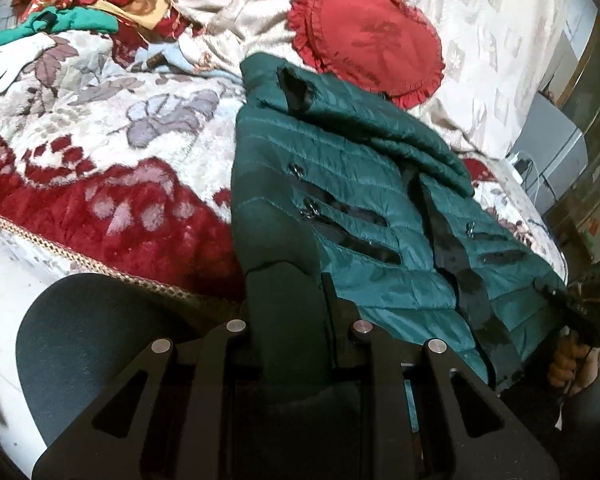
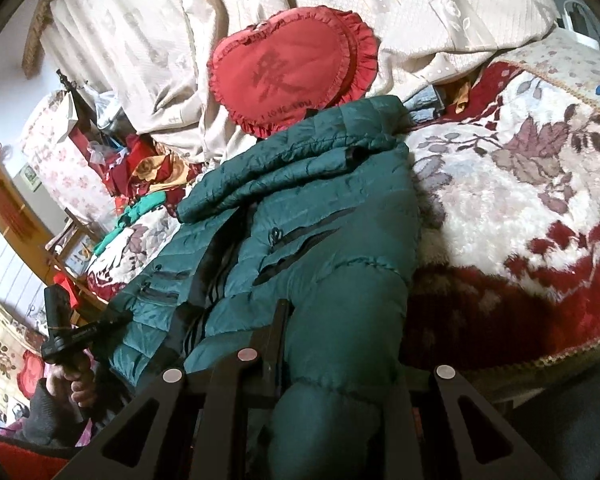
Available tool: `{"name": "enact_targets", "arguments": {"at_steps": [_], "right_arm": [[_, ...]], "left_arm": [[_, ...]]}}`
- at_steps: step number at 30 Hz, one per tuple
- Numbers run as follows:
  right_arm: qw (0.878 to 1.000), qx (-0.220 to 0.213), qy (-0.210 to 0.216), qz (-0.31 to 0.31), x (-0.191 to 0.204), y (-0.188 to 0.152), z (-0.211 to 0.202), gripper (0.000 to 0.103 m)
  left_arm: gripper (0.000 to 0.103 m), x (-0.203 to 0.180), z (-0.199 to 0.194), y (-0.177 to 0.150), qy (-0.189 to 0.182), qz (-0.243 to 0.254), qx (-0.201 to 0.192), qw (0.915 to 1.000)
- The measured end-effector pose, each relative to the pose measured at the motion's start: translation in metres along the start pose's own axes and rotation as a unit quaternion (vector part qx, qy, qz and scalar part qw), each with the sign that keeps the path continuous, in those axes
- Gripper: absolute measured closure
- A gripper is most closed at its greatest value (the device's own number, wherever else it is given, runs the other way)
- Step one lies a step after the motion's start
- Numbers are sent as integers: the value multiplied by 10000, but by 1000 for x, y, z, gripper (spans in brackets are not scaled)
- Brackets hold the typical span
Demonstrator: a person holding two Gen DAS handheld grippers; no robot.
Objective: Fold large clothes
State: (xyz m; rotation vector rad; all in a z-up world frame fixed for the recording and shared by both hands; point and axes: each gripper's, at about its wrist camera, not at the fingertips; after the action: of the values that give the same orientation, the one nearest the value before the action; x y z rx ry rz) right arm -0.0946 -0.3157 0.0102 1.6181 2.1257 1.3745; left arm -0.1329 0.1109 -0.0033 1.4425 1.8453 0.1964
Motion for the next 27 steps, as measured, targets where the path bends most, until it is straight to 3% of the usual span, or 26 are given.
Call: {"name": "enact_targets", "arguments": {"at_steps": [5, 27], "right_arm": [[9999, -136, -1, 17, -1, 0, -5, 87], [9996, 28, -264, 19, -3, -2, 12, 87]], "left_arm": [[85, 2, -2, 1, -24, 10, -76, 10000], [84, 3, 13, -5, 132, -134, -18, 9998]]}}
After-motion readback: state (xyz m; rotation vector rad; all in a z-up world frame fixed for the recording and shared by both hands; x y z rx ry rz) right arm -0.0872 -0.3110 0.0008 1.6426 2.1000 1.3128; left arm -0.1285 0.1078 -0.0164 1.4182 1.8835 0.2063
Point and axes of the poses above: each gripper's, at about its wrist camera, not at the fingertips, and z roughly the way its jaws point, x to its left, y to its top, and after that the axes turned 9 degrees about -z, right-handed
